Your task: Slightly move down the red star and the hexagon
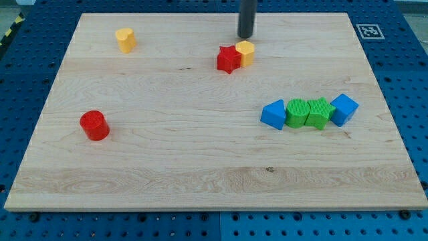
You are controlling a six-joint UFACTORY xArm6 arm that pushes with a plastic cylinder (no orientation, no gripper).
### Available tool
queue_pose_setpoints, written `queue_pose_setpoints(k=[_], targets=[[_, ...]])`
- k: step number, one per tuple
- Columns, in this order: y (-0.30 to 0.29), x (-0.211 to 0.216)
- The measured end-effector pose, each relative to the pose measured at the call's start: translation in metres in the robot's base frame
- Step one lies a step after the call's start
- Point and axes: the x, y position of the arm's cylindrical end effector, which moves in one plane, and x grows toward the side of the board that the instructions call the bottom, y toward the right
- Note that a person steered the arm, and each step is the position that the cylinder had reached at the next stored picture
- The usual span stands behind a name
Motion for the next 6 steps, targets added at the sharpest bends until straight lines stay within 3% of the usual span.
queue_pose_setpoints(k=[3, 6], targets=[[-0.005, 0.059], [-0.008, 0.045]])
